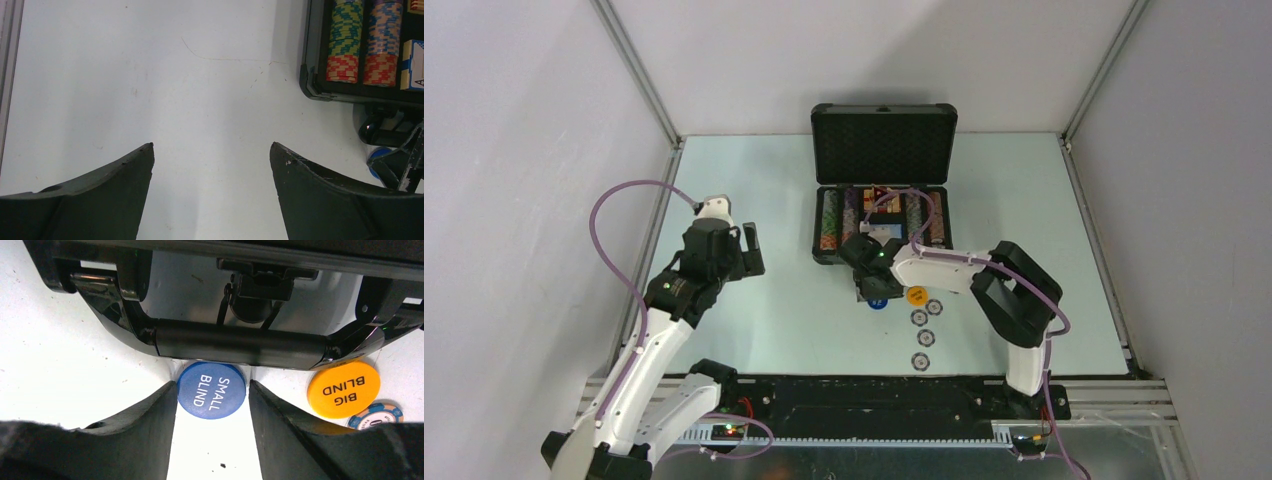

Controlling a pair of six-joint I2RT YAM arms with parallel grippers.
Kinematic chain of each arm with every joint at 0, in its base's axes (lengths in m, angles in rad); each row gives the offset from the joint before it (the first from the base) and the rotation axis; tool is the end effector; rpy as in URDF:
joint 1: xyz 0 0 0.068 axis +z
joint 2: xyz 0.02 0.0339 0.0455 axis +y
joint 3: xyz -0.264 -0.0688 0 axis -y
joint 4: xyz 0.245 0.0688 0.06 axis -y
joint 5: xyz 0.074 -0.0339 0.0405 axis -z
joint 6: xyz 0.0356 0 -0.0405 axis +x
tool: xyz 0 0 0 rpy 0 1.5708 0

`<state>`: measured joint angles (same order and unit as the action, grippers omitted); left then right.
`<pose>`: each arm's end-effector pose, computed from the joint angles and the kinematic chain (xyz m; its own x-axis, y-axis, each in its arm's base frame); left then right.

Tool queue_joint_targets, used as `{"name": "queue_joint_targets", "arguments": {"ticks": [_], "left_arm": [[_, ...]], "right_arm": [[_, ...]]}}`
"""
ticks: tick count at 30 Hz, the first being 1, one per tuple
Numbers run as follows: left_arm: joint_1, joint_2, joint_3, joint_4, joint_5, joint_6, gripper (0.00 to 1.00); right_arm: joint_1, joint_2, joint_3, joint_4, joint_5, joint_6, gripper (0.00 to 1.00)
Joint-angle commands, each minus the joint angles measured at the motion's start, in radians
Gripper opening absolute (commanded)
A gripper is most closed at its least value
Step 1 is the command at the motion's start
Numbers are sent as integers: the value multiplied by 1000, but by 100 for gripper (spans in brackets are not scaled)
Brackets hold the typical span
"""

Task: Pack up texas hold em set

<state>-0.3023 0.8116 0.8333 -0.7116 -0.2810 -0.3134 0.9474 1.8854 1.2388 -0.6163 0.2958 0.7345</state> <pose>0.1608 -0.0398 0.3014 -0.6032 -0.1221 -0.7882 -0.1095 0.9915 -0.0699 0.2222 0.2912 0.1619 -0.8988 -0.1519 -0.4111 -0.1652 0.9862 -0.0031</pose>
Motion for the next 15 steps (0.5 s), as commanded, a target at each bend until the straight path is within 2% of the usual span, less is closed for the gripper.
{"name": "queue_joint_targets", "arguments": {"ticks": [1, 8, 15], "left_arm": [[10, 1, -2, 32, 10, 11, 90], [11, -1, -2, 31, 10, 11, 90], [11, 1, -2, 31, 11, 12, 90]], "right_arm": [[11, -6, -43, -64, 14, 10, 57], [12, -22, -45, -54, -6, 8, 50], [-8, -101, -44, -48, -13, -14, 49]]}}
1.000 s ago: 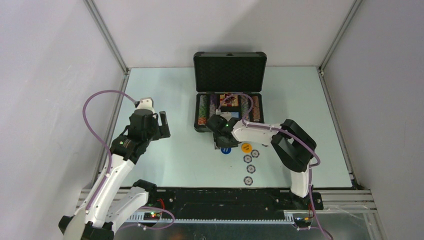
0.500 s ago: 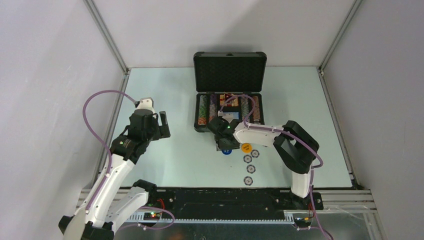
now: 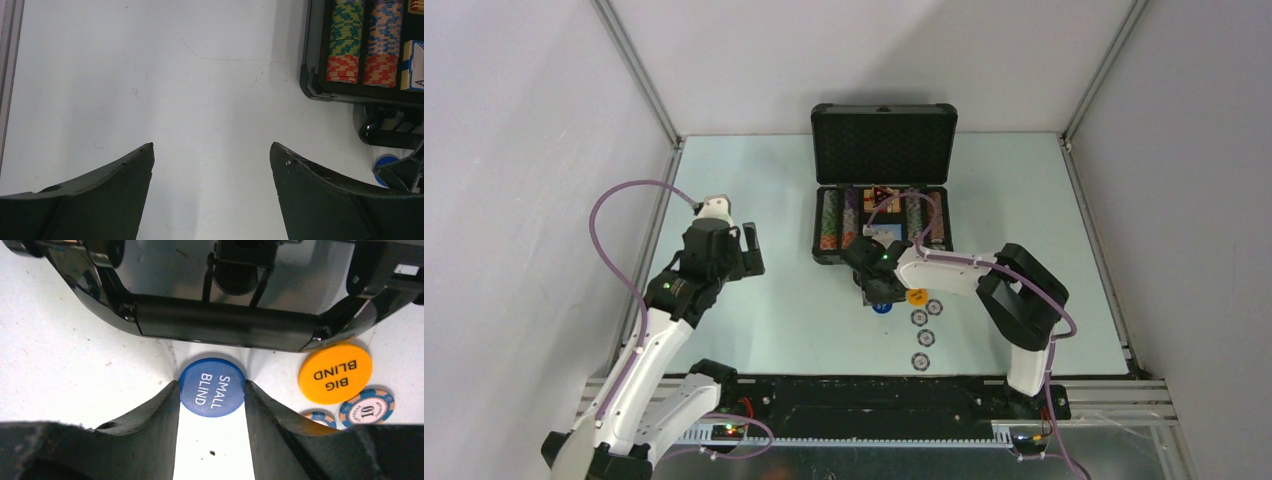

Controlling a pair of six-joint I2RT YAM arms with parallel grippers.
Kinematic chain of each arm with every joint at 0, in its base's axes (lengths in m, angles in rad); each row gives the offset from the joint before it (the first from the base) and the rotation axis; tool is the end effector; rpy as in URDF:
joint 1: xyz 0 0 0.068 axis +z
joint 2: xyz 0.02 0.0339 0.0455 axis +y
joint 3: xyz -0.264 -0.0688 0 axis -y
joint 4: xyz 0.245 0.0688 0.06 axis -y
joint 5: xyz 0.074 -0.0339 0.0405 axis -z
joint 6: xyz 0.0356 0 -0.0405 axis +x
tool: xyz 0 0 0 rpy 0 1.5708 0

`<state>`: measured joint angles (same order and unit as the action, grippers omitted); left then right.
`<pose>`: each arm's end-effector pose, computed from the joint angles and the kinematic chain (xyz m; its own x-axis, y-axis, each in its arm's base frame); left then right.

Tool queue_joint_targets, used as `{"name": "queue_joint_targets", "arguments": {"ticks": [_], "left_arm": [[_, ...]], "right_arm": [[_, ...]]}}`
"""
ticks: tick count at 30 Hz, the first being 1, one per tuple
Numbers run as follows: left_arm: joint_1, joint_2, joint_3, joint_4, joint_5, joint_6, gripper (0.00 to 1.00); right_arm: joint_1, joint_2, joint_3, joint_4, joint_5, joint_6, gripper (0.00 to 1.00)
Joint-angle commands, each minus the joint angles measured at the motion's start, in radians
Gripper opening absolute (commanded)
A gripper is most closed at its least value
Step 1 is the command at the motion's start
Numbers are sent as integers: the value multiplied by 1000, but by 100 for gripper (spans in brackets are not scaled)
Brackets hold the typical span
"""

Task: Pack up texas hold em set

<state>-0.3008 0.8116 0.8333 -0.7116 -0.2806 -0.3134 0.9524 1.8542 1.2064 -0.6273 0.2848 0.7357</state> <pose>0.1609 -0.0396 0.3014 -0.6032 -0.1231 -0.7881 -0.1107 0.9914 -0.0701 0.2151 0.2850 0.1635 -0.9041 -0.1597 -0.3964 -0.1724 0.9850 -0.0037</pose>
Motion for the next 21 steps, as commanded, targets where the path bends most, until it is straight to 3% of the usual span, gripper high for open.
{"name": "queue_joint_targets", "arguments": {"ticks": [1, 15, 21], "left_arm": [[9, 1, -2, 31, 11, 12, 90], [9, 1, -2, 32, 9, 13, 90], [9, 1, -2, 31, 10, 13, 90]], "right_arm": [[-19, -78, -11, -38, -4, -18, 49], [-72, -153, 46, -53, -8, -76, 50], [-129, -125, 162, -100, 12, -134, 51]]}}
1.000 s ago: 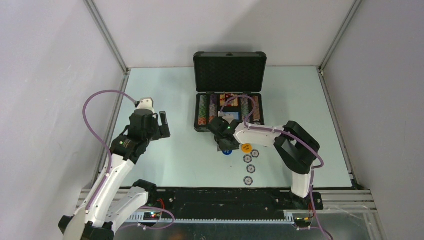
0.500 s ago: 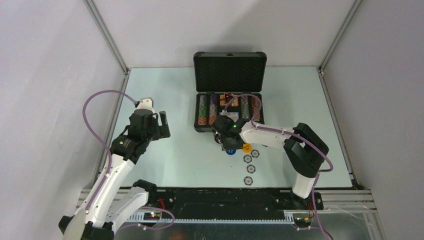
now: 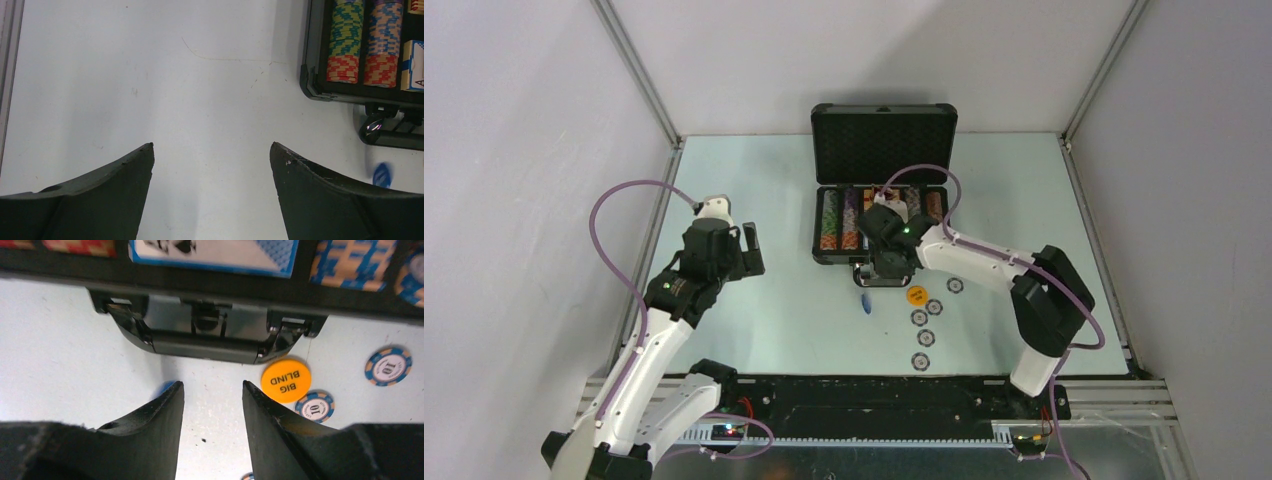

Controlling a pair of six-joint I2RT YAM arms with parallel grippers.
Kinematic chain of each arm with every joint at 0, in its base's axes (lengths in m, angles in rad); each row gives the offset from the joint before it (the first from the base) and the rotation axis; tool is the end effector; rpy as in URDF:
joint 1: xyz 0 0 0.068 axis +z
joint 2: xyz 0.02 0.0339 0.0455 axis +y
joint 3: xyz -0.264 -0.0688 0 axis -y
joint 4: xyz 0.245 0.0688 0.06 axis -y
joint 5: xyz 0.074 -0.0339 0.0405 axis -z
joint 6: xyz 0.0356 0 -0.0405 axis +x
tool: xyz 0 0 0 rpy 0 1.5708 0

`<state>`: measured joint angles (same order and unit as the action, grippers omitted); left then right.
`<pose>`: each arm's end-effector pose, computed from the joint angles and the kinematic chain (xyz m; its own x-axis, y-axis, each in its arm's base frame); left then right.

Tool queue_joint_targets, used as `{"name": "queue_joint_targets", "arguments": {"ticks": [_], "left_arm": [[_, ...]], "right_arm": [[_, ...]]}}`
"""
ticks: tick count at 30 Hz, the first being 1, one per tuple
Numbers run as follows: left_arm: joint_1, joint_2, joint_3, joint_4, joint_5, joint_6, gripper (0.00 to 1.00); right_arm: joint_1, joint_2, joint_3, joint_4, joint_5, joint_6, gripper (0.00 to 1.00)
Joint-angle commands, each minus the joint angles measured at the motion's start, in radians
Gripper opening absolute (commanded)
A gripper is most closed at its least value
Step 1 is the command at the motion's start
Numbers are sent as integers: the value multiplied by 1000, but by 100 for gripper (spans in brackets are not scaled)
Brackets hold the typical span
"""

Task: Pack up texas hold em set

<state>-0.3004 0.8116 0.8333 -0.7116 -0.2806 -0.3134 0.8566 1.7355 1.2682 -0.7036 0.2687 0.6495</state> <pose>0.1609 -0.0395 0.3014 -0.6031 -0.1233 -0.7881 -0.1110 0.9913 -0.0701 0.2372 0.2592 0.2174 -0.8801 -0.1251 -0.4579 -0.1614 0.9861 0.0407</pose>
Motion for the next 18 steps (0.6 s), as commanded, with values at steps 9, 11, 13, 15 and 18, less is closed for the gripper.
{"name": "queue_joint_targets", "arguments": {"ticks": [9, 11, 13, 15, 18], "left_arm": [[9, -1, -3, 31, 7, 13, 90], [9, -1, -3, 31, 6, 13, 90], [8, -1, -3, 31, 5, 13, 90], [9, -1, -3, 32, 4, 13, 90], [9, 2, -3, 31, 4, 13, 90]], "right_arm": [[-99, 67, 266, -86, 14, -112, 54], [-81, 67, 255, -81, 6, -113, 56], [-54, 54, 223, -68, -11, -103, 62], [-16, 34, 182, -51, -25, -87, 68], [48, 12, 130, -32, -46, -57, 73]]}}
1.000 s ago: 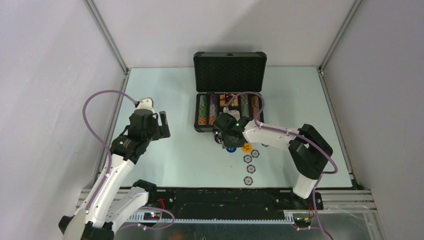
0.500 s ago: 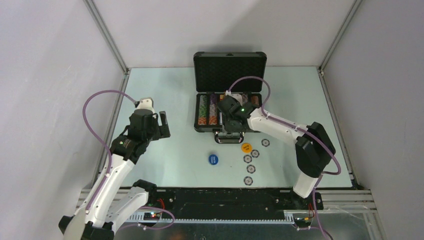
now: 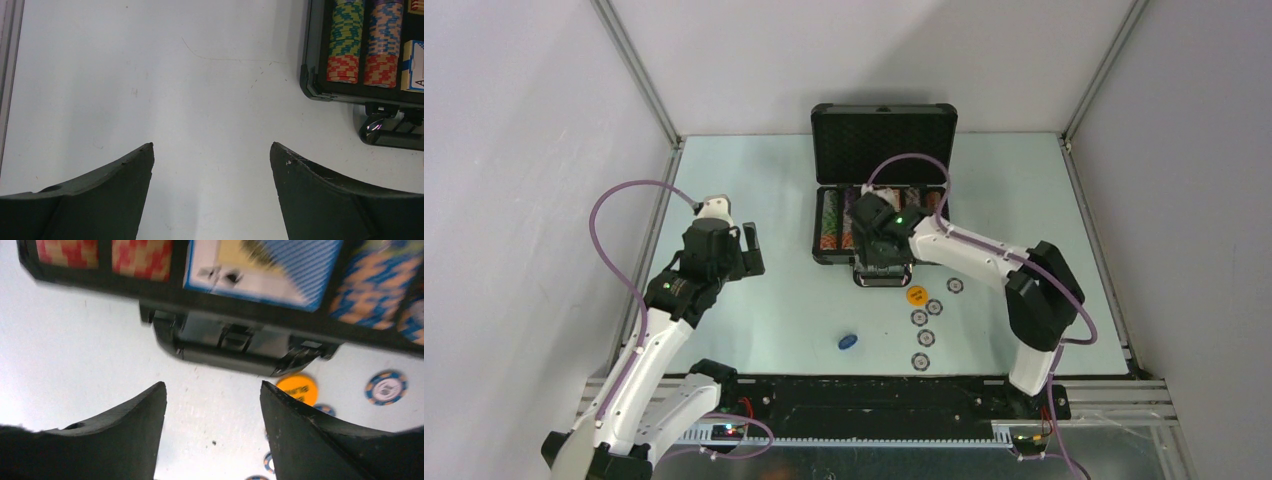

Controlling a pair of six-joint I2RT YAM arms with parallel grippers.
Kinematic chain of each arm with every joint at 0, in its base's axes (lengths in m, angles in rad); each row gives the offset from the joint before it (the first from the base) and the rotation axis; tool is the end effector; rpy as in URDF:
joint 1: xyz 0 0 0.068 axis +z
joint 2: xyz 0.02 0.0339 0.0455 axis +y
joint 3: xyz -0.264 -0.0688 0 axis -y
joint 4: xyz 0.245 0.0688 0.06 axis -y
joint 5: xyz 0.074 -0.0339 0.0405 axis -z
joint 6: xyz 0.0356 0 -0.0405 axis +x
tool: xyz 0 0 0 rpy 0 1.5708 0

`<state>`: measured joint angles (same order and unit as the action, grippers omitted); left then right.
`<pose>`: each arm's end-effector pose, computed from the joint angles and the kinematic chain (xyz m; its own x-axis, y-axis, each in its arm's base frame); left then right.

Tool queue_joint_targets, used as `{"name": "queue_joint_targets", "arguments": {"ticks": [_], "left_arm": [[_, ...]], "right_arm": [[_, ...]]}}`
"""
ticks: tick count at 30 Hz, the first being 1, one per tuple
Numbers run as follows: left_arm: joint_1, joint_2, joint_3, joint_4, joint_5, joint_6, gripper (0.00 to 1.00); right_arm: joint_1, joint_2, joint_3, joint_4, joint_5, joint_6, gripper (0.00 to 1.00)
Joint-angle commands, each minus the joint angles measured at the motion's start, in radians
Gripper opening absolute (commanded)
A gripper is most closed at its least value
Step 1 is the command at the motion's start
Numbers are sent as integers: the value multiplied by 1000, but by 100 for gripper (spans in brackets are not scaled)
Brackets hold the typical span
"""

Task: Pack up texas hold em set

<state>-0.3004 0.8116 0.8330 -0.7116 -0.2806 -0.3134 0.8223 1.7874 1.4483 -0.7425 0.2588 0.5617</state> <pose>0.1609 -0.0395 0.3013 -0.6033 -0.1232 -0.7879 -0.1111 0.9913 -0.0700 0.2644 0.2713 0.2507 -0.8421 -0.1501 -0.5180 -0.2103 0.9759 0.0591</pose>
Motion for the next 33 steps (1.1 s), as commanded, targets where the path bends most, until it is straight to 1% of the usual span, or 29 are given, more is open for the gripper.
{"name": "queue_joint_targets", "arguments": {"ticks": [1, 4, 5, 7, 12, 23, 25, 28, 30, 33], "left_arm": [[10, 2, -2, 31, 5, 13, 91], [10, 4, -2, 31, 6, 13, 90], [10, 3, -2, 32, 7, 13, 90], [10, 3, -2, 31, 7, 13, 90], [10, 4, -2, 32, 9, 13, 90], [10, 7, -2, 32, 14, 13, 90], [10, 5, -3, 32, 14, 13, 90], [10, 4, -3, 32, 12, 13, 90], [10, 5, -2, 32, 13, 13, 90], [10, 5, -2, 31, 14, 14, 90]], "right_arm": [[118, -42, -55, 6, -39, 37, 75], [185, -38, -65, -6, -57, 76, 82], [211, -35, -72, -8, -62, 87, 86], [242, -31, -89, -9, -83, 117, 90], [308, 5, -106, -10, -106, 157, 92], [374, 114, -101, 61, -141, 191, 86], [398, 131, -95, 55, -143, 196, 84], [417, 155, -93, 32, -136, 210, 75], [431, 164, -93, 12, -123, 221, 72], [444, 174, -93, -3, -100, 232, 71]]}}
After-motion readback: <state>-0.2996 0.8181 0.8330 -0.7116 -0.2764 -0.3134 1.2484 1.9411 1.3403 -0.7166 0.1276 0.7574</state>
